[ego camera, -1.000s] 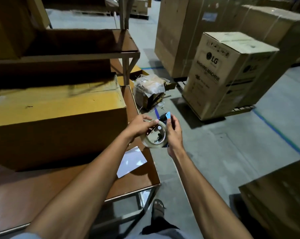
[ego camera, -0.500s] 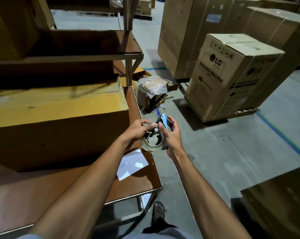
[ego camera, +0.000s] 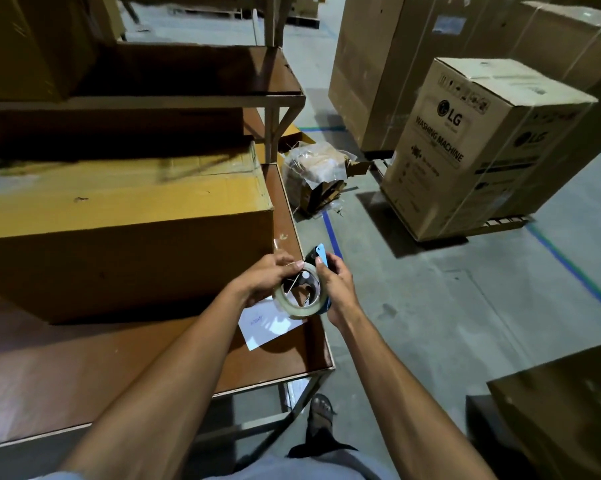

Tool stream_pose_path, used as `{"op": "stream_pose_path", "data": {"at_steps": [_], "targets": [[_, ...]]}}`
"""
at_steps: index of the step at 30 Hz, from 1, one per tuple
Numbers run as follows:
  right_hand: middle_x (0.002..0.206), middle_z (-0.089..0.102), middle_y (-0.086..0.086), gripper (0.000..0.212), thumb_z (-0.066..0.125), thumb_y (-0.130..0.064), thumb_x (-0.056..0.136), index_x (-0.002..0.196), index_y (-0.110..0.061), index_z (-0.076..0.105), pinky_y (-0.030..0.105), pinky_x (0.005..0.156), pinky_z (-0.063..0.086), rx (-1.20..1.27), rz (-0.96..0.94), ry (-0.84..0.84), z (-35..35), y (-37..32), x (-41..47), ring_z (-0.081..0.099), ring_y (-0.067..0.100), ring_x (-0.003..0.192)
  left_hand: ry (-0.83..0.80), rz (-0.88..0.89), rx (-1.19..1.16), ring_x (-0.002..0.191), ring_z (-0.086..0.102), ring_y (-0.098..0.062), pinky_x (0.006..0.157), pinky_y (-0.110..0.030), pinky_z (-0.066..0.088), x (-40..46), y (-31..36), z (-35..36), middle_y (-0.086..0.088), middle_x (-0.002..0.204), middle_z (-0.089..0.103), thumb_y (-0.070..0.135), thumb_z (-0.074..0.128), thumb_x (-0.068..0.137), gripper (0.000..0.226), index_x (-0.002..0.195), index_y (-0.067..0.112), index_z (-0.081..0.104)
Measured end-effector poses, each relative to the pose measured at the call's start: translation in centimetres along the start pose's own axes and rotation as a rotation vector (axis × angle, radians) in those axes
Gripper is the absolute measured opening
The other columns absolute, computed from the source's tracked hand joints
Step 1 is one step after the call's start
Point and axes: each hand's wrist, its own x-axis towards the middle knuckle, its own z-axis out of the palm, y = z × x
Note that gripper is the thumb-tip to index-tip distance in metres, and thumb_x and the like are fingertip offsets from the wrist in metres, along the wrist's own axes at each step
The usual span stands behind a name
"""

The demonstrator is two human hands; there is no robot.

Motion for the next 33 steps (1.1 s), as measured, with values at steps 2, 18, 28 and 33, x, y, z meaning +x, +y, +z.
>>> {"op": "stream_pose_path", "data": {"at_steps": [2,18,28,33], "targets": [[0.119,0.078,0.013,0.030,0.070,-0.022,0.104,0.133,-0.020,0.065,0.050,0.093,0.064,-0.028,0.020,-0.007,0.7,1.1,-0.1,0.078,0.032,0.105,0.021,-0.030,-0.007,0.112,0.075,-0.019,0.106,-0.040,0.056,-0.6,-1.0,-0.7,-0.006,0.120,0.076,0.047,0.085,0.074,0.082,0.141,0.007,0.058],[0.116,0.079,0.002,0.026,0.060,-0.019,0.108,0.128,-0.018,0.077,0.026,0.083,0.054,-0.645,-0.120,0.136,4.0,7.2,-2.9,0.070,0.015,0.099,0.271,-0.083,0.519,0.108,0.068,-0.017,0.086,-0.025,0.044,-3.5,-6.6,-2.5,0.003,0.120,0.076,0.049,0.066,0.101,0.035,0.130,0.032,0.077],[0.121,0.077,0.006,0.024,0.068,-0.014,0.104,0.126,-0.010,0.075,0.023,0.091,0.050,-0.675,-0.086,0.201,3.7,4.5,-1.4,0.070,0.019,0.110,0.353,0.135,0.795,0.069,0.070,-0.020,0.060,-0.030,0.052,-3.0,-4.7,-0.4,-0.004,0.084,0.076,0.030,0.060,0.105,0.023,0.110,0.020,0.080],[0.110,0.076,0.003,0.021,0.057,-0.013,0.108,0.119,-0.013,0.076,0.016,0.080,0.053,-0.589,-0.189,0.206,3.9,0.6,0.9,0.071,0.019,0.103,0.357,0.453,0.940,0.076,0.068,-0.024,0.066,-0.037,0.054,-2.8,1.3,2.4,-0.004,0.085,0.072,0.029,0.058,0.104,0.023,0.101,0.018,0.078]]}}
